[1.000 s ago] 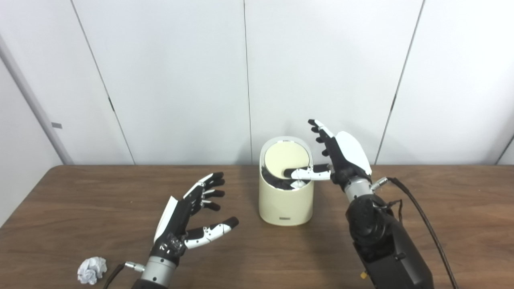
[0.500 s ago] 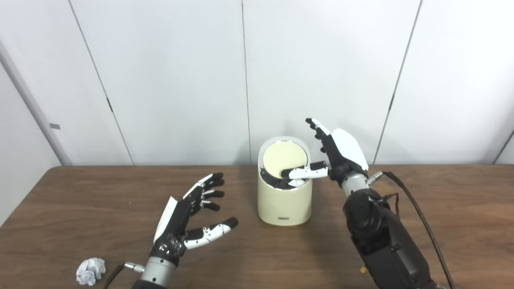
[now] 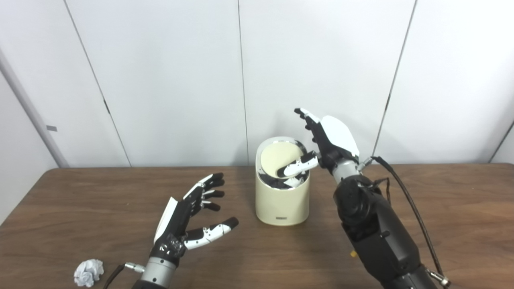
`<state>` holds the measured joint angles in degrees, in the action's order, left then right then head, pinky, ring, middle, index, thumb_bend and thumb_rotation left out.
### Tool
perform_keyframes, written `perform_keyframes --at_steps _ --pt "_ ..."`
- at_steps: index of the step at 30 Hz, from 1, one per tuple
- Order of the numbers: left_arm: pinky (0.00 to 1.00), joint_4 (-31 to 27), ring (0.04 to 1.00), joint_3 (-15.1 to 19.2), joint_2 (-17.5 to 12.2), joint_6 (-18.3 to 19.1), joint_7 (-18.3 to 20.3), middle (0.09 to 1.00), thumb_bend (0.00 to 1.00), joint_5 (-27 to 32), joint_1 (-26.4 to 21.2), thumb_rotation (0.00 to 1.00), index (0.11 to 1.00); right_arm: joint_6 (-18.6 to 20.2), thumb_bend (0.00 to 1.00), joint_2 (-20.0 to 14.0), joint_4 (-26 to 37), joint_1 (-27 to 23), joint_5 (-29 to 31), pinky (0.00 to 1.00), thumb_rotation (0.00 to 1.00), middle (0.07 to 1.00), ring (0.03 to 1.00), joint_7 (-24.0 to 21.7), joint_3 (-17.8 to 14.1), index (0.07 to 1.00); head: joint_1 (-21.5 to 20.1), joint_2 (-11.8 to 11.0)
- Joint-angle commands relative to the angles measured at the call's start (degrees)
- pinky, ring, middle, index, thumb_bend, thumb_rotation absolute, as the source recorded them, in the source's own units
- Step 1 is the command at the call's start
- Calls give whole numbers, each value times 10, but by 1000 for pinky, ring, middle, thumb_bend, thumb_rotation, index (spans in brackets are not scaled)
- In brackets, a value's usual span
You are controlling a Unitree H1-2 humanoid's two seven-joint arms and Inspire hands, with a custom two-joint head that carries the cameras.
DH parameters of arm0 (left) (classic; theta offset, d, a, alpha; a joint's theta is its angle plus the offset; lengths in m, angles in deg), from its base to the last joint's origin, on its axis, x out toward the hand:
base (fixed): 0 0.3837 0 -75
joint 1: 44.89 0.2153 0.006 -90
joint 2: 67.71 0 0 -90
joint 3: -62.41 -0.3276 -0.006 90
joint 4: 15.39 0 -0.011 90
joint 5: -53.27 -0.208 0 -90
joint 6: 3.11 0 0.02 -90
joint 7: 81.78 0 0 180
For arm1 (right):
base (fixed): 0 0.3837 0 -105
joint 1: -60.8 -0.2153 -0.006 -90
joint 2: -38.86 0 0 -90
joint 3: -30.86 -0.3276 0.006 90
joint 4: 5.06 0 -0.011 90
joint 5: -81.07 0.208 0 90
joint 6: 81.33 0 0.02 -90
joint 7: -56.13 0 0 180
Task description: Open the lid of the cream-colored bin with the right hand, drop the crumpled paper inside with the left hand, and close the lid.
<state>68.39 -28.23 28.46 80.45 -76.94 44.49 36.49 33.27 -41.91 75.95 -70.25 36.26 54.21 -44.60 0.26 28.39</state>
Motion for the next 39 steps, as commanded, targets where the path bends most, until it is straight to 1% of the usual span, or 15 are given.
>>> perform_keyframes --at_steps 1,3,5,7,8,12,14,19,22,24,27,31,33,36,39 --pt "651 -12 778 2 -5 -19 -5 852 708 3 -17 212 877 22 839 -10 -1 -6 -22 661 156 893 819 2 -7 888 1 -1" --pt "649 -12 777 2 -6 -19 -5 851 705 2 -16 214 877 20 831 -12 10 -2 -12 650 218 883 811 4 -9 884 1 -2" --pt "651 -14 777 3 -6 -17 -4 852 707 5 -15 212 878 20 754 -14 29 3 -3 651 392 886 811 1 -15 893 0 -2" --pt "652 -14 777 3 -5 -16 -5 853 710 4 -15 213 878 18 732 -16 43 7 6 646 459 888 811 -1 -20 896 0 -2" --pt "650 -14 775 3 -5 -16 -5 853 713 3 -14 218 878 16 715 -16 50 10 14 643 526 897 816 -1 -25 902 0 -2" --pt "643 -16 770 1 -2 -17 -5 851 708 4 -13 214 878 -20 697 -21 91 33 84 670 625 900 828 2 -66 904 2 -1" --pt "643 -15 769 1 -2 -17 -5 849 711 5 -13 213 877 -57 693 -27 106 53 128 691 567 906 838 7 -89 902 2 -1" --pt "645 -16 770 1 -3 -19 -5 849 711 4 -13 211 877 -109 753 -64 130 111 161 690 591 932 853 11 -107 906 0 1" --pt "644 -14 767 2 -4 -22 -7 845 713 1 -13 216 874 -167 827 -83 133 156 198 663 455 957 823 12 -117 894 -2 4" --pt "642 -15 766 2 -4 -21 -7 845 712 0 -13 217 874 -192 854 -94 133 177 211 676 411 929 826 8 -118 893 -2 5" --pt "643 -15 768 3 -3 -18 -6 847 714 5 -13 210 874 -224 901 -109 129 208 232 700 418 895 838 -3 -114 902 0 6" --pt "655 -17 771 2 -3 -17 -4 849 707 6 -13 209 877 -248 943 -118 134 240 247 730 444 923 869 -17 -105 934 0 7" --pt "654 -20 770 2 -2 -15 -4 849 708 6 -13 203 876 -260 941 -120 139 252 253 720 441 929 872 -20 -104 935 10 13" --pt "641 -22 766 0 1 -12 -6 846 708 2 -12 196 875 -275 928 -121 137 268 268 765 391 937 884 -23 -108 936 39 14" --pt "634 -20 763 -5 8 -13 -10 844 713 -7 -14 195 873 -289 941 -129 129 274 272 776 364 937 885 -24 -110 939 100 15"
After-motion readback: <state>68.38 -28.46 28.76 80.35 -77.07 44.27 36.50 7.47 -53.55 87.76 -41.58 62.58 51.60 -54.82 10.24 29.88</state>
